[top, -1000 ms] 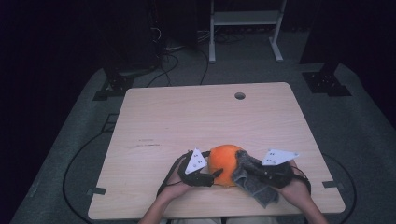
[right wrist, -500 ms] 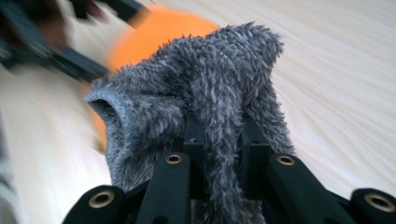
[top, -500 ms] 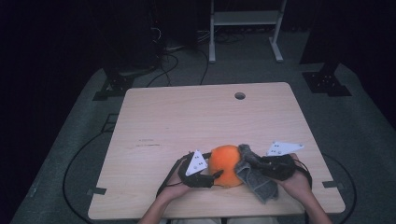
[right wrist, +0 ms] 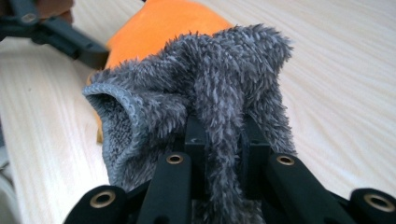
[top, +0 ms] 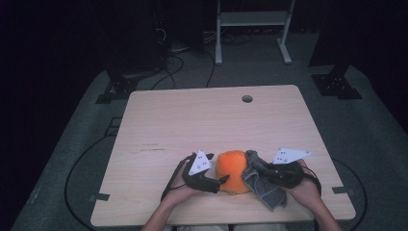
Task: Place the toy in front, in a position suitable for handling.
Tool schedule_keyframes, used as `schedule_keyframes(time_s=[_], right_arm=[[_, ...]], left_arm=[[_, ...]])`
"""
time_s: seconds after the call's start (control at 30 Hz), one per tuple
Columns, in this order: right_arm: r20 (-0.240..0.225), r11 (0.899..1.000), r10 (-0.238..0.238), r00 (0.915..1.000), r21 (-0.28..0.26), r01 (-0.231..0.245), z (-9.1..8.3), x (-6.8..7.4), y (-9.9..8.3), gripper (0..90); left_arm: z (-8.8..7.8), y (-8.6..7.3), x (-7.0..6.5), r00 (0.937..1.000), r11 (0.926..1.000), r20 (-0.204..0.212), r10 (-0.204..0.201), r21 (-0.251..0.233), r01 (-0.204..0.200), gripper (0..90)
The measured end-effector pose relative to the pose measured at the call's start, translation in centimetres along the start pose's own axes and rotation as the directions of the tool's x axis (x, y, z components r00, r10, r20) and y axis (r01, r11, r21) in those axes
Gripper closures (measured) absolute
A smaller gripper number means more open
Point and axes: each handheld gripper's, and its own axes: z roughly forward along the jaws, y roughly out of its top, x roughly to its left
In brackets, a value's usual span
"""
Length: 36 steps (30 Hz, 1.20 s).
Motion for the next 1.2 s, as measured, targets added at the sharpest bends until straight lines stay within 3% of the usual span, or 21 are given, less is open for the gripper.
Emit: schedule_keyframes(time_s=[0.03, 0.07, 0.1, 0.13, 0.27, 0.3, 0.33, 0.4, 0.5, 0.6, 0.67, 0.7, 0.73, 0.77, 0.8, 0.83, 0.87, 0.9, 0.97, 1.07, 1.2], right_arm=[[-0.003, 1.0, -0.001, 1.0, 0.006, 0.001, -0.2, -0.1, -0.5, 76.4], [-0.003, 1.0, -0.001, 1.0, 0.006, 0.001, -0.2, -0.1, -0.5, 76.4], [-0.001, 1.0, 0.008, 1.0, 0.016, -0.008, -0.6, -0.5, -0.9, 76.3], [-0.001, 1.0, 0.008, 1.0, 0.016, -0.008, -0.6, -0.5, -0.9, 76.3], [0.057, 0.998, 0.047, 0.9972, 0.036, -0.049, -1.7, -1.8, -1.7, 76.7], [0.039, 0.999, 0.047, 0.9981, -0.015, -0.047, -2.5, -1.7, -0.9, 76.8], [0.039, 0.999, 0.047, 0.9981, -0.015, -0.047, -2.5, -1.7, -0.9, 76.8], [-0.014, 0.998, 0.007, 0.9999, -0.07, -0.008, -2.8, -0.5, 0.9, 76.7], [-0.033, 0.994, -0.102, 0.9942, -0.052, 0.101, -1.3, 2.0, 3.2, 76.5], [-0.018, 0.993, -0.116, 0.9931, -0.032, 0.115, -0.5, 2.0, 3.3, 76.6], [-0.006, 0.996, -0.084, 0.9965, -0.034, 0.083, -0.6, 1.0, 2.5, 76.7], [0.015, 0.999, -0.03, 0.9994, -0.016, 0.031, -1.0, -0.3, 1.3, 76.7], [0.015, 0.999, -0.03, 0.9994, -0.016, 0.031, -1.0, -0.3, 1.3, 76.7], [0.035, 1.0, -0.011, 0.9993, -0.003, 0.011, -1.6, -0.6, 0.8, 76.9], [0.035, 1.0, -0.011, 0.9993, -0.003, 0.011, -1.6, -0.6, 0.8, 76.9], [0.022, 0.999, -0.018, 0.9996, -0.031, 0.019, -2.2, -0.1, 1.2, 76.9], [0.022, 0.999, -0.018, 0.9996, -0.031, 0.019, -2.2, -0.1, 1.2, 76.9], [-0.012, 0.997, -0.041, 0.9991, -0.066, 0.04, -2.2, 1.0, 2.2, 76.8], [-0.022, 0.995, -0.058, 0.9981, -0.079, 0.056, -2.0, 1.5, 2.8, 76.8], [-0.02, 0.991, -0.113, 0.9933, -0.076, 0.112, -0.6, 2.7, 3.8, 77.0], [-0.014, 0.996, -0.059, 0.9982, -0.07, 0.058, -0.6, 1.3, 2.8, 77.1]], left_arm=[[0.4, -0.1, -0.4, 0.9991, 1.0, 0.041, 0.008, 0.004, -0.008, 18.1], [0.4, -0.1, -0.4, 0.9991, 1.0, 0.041, 0.008, 0.004, -0.008, 24.4], [0.4, 0.0, -1.2, 0.9976, 0.9984, 0.04, 0.056, -0.007, -0.056, 25.8], [0.4, 0.0, -1.2, 0.9976, 0.9984, 0.04, 0.056, -0.007, -0.056, 27.7], [0.3, 0.2, -2.1, 0.9921, 0.9925, 0.03, 0.122, -0.002, -0.122, 29.7], [0.3, 0.1, -2.2, 0.9913, 0.9918, 0.03, 0.128, -0.003, -0.128, 30.2], [0.3, 0.1, -2.3, 0.9896, 0.99, 0.029, 0.141, -0.007, -0.141, 30.2], [0.3, 0.2, -2.8, 0.9837, 0.984, 0.026, 0.178, -0.012, -0.178, 30.9], [0.3, 0.3, -3.4, 0.971, 0.9711, 0.017, 0.238, -0.005, -0.238, 31.9], [0.2, 0.2, -3.2, 0.9749, 0.9751, 0.022, 0.222, -0.011, -0.221, 32.1], [0.2, 0.1, -3.1, 0.9773, 0.9775, 0.024, 0.211, -0.019, -0.21, 32.1], [0.3, 0.2, -3.3, 0.9754, 0.9756, 0.023, 0.219, -0.02, -0.219, 32.1], [0.3, 0.2, -3.3, 0.9754, 0.9756, 0.023, 0.219, -0.02, -0.219, 32.1], [0.3, 0.4, -3.7, 0.9699, 0.9701, 0.023, 0.242, -0.019, -0.242, 32.1], [0.3, 0.4, -3.7, 0.9699, 0.9701, 0.023, 0.242, -0.019, -0.242, 32.1], [0.3, 0.4, -4.0, 0.9641, 0.9643, 0.025, 0.264, -0.023, -0.264, 32.1], [0.3, 0.4, -4.0, 0.9641, 0.9643, 0.025, 0.264, -0.023, -0.264, 32.2], [0.3, 0.4, -4.1, 0.9588, 0.9591, 0.026, 0.283, -0.016, -0.283, 32.1], [0.3, 0.4, -4.2, 0.9568, 0.9571, 0.022, 0.29, -0.007, -0.29, 32.1], [0.1, 0.1, -3.7, 0.9601, 0.9604, 0.028, 0.278, 0.01, -0.279, 32.1], [0.1, 0.1, -3.2, 0.9674, 0.9682, 0.044, 0.249, 0.011, -0.25, 32.3]])
